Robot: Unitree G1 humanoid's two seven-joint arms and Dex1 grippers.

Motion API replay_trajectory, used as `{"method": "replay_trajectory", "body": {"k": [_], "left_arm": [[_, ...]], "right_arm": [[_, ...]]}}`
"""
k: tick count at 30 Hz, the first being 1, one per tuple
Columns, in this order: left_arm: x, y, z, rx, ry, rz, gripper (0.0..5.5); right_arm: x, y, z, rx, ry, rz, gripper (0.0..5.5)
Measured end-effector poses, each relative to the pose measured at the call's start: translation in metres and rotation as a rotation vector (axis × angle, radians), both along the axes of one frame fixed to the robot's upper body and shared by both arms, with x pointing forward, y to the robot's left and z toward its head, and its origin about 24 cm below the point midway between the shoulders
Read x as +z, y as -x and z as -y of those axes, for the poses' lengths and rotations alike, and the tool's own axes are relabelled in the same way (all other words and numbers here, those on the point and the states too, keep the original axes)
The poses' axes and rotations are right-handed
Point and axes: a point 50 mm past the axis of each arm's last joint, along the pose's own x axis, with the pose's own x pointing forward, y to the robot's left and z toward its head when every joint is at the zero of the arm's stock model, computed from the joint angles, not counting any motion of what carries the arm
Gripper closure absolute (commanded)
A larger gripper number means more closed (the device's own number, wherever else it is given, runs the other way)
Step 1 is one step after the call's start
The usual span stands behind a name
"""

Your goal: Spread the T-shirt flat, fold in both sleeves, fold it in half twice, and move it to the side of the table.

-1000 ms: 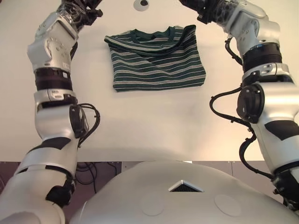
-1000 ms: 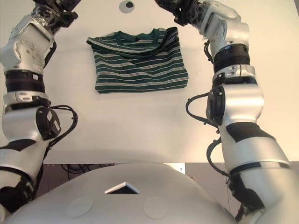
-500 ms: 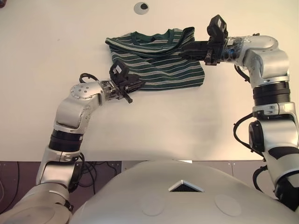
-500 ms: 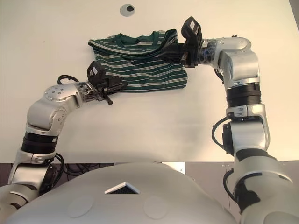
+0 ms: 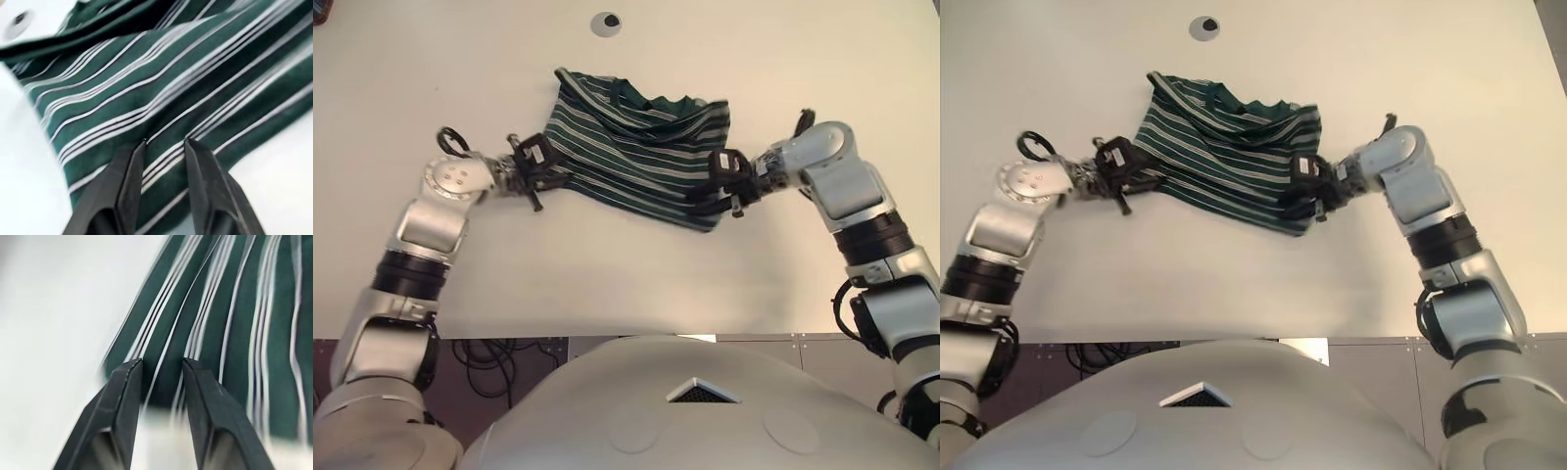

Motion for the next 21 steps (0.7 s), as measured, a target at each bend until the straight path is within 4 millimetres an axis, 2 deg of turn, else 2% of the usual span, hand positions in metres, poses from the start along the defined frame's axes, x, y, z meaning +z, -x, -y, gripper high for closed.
{"method": "replay_trajectory", "body": {"k": [2,5,8,11,15,19,21], "left_arm": [[0.004,-0.01,-0.016,0.019,-0.07,0.029,4.12],[0.009,-0.026,-0.025,0.026,-0.133,0.077,4.12],[0.011,-0.03,-0.019,0.028,-0.085,0.084,4.12],[0.016,-0.031,-0.008,-0.01,-0.044,0.103,4.12],[0.032,-0.03,0.005,-0.029,0.018,0.145,4.12],[0.043,-0.023,0.013,-0.003,0.094,0.189,4.12],[0.038,-0.018,0.016,0.015,0.122,0.179,4.12]], "right_arm": [[0.01,0.001,-0.015,-0.051,-0.033,-0.028,4.06],[0.03,-0.001,-0.038,-0.154,-0.098,-0.086,4.06],[0.054,-0.009,-0.035,-0.251,-0.154,-0.123,4.06],[0.077,-0.022,-0.042,-0.323,-0.234,-0.105,4.06],[0.066,-0.026,-0.048,-0.434,-0.215,-0.156,4.06],[0.034,-0.013,-0.064,-0.527,-0.178,-0.243,4.06],[0.025,-0.01,-0.072,-0.575,-0.169,-0.241,4.06]]}}
